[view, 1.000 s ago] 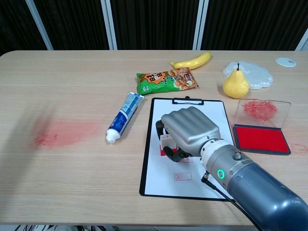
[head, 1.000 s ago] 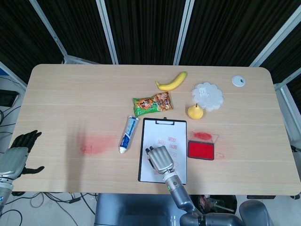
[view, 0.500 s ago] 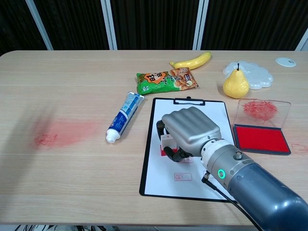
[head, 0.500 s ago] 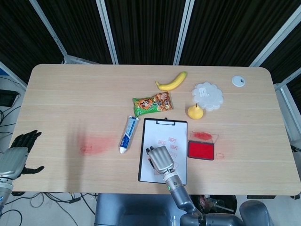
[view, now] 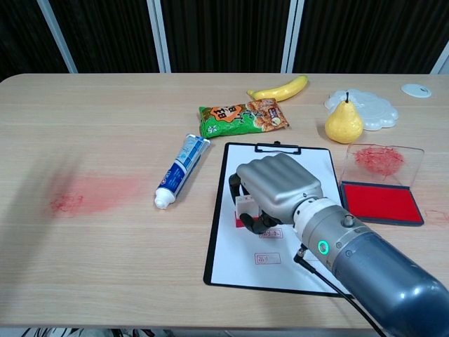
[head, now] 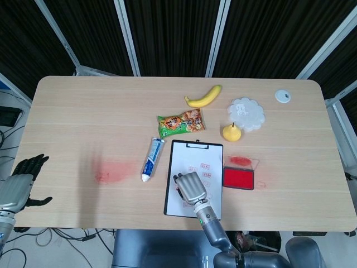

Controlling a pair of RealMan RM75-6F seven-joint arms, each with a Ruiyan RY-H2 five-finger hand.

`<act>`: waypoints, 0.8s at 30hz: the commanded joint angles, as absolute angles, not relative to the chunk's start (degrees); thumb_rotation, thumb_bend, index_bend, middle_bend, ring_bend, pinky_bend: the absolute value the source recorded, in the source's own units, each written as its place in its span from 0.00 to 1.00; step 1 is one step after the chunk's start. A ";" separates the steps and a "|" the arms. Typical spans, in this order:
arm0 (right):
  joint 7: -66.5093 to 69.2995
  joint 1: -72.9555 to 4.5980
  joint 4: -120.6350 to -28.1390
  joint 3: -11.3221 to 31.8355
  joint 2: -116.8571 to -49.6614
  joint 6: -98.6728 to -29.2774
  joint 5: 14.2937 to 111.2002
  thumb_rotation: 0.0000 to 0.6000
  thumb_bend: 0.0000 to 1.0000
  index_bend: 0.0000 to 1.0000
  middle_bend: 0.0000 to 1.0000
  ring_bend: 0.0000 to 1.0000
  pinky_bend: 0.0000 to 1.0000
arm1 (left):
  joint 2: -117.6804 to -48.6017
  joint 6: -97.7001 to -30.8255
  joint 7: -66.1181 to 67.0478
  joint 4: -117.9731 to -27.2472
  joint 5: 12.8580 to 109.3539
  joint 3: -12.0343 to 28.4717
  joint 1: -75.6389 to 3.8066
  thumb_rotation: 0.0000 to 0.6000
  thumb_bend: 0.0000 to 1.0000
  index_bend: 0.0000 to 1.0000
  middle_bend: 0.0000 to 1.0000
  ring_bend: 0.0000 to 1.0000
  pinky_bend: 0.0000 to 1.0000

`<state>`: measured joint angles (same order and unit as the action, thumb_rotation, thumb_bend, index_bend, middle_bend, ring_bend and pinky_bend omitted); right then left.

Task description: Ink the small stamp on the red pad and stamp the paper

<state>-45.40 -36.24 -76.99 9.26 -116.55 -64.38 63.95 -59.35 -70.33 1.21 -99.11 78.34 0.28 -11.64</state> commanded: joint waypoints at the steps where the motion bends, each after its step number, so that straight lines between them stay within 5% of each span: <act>1: -45.29 -36.82 -78.28 10.34 -115.69 -65.12 64.88 1.00 0.80 0.93 0.87 0.89 0.89 | -59.36 -70.35 1.28 -99.13 78.27 0.30 -11.63 1.00 0.02 0.00 0.00 0.00 0.00; 12: -46.05 -36.14 -88.08 12.84 -107.77 -69.38 67.57 1.00 0.80 0.93 0.87 0.89 0.89 | -59.62 -70.91 2.05 -98.92 78.37 0.29 -11.44 1.00 0.02 0.00 0.00 0.00 0.00; 24: -39.82 -28.46 -97.80 7.89 -90.12 -74.98 71.97 1.00 0.79 0.93 0.87 0.89 0.88 | -60.72 -73.28 3.63 -98.17 79.82 0.15 -10.64 1.00 0.02 0.00 0.00 0.00 0.00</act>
<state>-42.03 -30.45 -96.30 9.23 -93.00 -73.55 70.88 -60.65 -73.19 3.59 -98.21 79.74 0.16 -10.70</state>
